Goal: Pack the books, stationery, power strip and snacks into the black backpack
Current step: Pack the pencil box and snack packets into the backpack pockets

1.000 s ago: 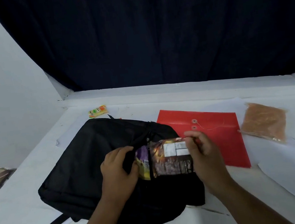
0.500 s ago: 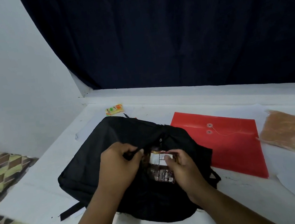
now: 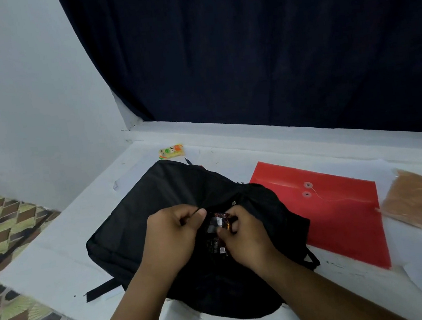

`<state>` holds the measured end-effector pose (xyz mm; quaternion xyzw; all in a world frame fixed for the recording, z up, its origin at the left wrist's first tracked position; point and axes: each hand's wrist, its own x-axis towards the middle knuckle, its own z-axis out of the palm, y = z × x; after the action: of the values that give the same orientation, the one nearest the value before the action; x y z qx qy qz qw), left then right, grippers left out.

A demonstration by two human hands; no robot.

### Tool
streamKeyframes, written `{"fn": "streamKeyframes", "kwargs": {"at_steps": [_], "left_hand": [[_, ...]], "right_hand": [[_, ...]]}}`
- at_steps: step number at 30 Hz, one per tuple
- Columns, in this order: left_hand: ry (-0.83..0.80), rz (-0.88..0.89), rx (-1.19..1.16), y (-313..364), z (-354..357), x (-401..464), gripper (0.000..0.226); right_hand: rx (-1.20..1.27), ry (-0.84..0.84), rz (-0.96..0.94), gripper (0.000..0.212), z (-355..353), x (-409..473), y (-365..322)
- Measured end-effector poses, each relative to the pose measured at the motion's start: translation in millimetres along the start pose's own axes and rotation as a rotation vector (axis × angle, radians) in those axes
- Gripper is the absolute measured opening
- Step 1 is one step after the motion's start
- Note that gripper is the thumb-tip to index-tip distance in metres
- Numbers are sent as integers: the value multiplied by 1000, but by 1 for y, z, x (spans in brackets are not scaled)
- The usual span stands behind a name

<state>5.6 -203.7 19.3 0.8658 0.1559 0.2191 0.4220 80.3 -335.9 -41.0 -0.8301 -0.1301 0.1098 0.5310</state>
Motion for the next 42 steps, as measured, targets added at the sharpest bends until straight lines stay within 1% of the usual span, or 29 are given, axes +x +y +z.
{"fn": "streamKeyframes", "kwargs": {"at_steps": [3,4,5,6,8,9,11,13,16,18,20,22,24,27,30,35,37,39,41,42], "left_hand": [[2,-6,-30,-2,0,-2,31],[2,-4,-35,-2,0,-2,31],[1,-4,-41,-2,0,-3,32],[1,-7,-51,-2,-1,-3,32],[2,-14,-72,-3,-3,-3,30],[0,-16,-81,-4,-4,-3,29],[-3,-23,-96,-5,-4,-4,29],[-6,-31,-118,-8,-4,-4,28],[-17,-44,-140,-13,-3,-3,26],[-14,-41,-117,-16,-2,-3,21],[-11,-28,-88,-18,-1,-4,11],[-16,18,-27,-24,0,-5,3],[-23,99,121,-35,2,-3,6],[-70,42,282,-45,5,-3,10],[-135,69,363,-54,8,-3,18],[-159,106,433,-58,12,1,27],[-177,102,383,-60,8,8,26],[-166,108,262,-64,0,19,24],[-111,107,179,-73,-12,32,27],[-79,104,176,-79,-18,40,25]], "right_hand": [[565,-45,192,16,9,-3,-16],[715,-76,230,16,12,-4,-21],[786,-122,241,14,13,-5,-22],[798,-177,229,13,13,-6,-22],[718,-247,174,19,13,-10,-19],[658,-236,155,22,11,-10,-17],[567,-157,149,25,10,-9,-16],[565,-133,168,26,10,-8,-19],[586,-161,187,25,12,-6,-20],[583,-113,207,21,12,-5,-17],[548,-25,220,17,10,-3,-10],[527,64,207,14,6,-3,-6],[540,173,161,12,-1,-3,-4],[522,303,101,12,-12,-6,-3],[463,349,40,13,-19,-6,-3],[358,349,-123,17,-17,-3,-10],[324,338,-178,19,-13,2,-16],[287,337,-245,20,-7,11,-24],[253,334,-281,20,0,24,-32],[233,330,-289,19,4,32,-36]]}}
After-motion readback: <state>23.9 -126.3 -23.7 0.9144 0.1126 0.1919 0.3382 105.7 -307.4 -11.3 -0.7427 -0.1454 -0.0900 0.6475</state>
